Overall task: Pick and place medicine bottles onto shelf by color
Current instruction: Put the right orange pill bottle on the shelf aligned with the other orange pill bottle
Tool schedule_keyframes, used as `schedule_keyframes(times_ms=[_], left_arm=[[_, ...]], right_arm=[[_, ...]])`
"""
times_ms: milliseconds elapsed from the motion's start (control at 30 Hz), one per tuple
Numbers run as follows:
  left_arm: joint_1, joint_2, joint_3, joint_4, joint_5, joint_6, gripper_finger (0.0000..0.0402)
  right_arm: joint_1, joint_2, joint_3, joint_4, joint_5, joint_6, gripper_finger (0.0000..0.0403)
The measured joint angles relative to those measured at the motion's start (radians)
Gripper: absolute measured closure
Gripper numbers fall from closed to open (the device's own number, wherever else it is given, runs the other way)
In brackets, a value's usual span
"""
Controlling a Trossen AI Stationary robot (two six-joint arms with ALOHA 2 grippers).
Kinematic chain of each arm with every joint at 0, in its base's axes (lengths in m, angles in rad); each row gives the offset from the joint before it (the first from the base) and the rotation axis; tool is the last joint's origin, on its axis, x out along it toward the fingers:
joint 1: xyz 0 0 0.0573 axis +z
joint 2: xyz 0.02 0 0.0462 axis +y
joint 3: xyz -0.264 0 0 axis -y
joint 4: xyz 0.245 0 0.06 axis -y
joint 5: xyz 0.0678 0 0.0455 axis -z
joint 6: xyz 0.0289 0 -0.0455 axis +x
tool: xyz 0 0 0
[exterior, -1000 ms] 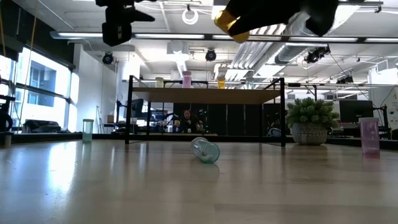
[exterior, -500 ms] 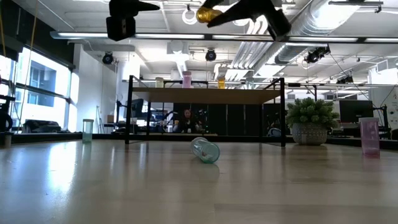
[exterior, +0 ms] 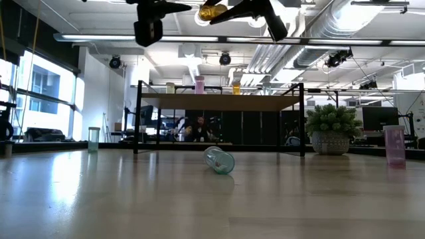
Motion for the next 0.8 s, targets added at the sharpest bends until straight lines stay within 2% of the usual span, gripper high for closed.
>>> schedule_keyframes(times_ms=[800], left_arm=[[0.005,0.106,-0.002,0.128,-0.008,0.051,0.0266]], right_arm=[[0.001,0.000,0.000,0.050,0.000,0.002,0.0320]])
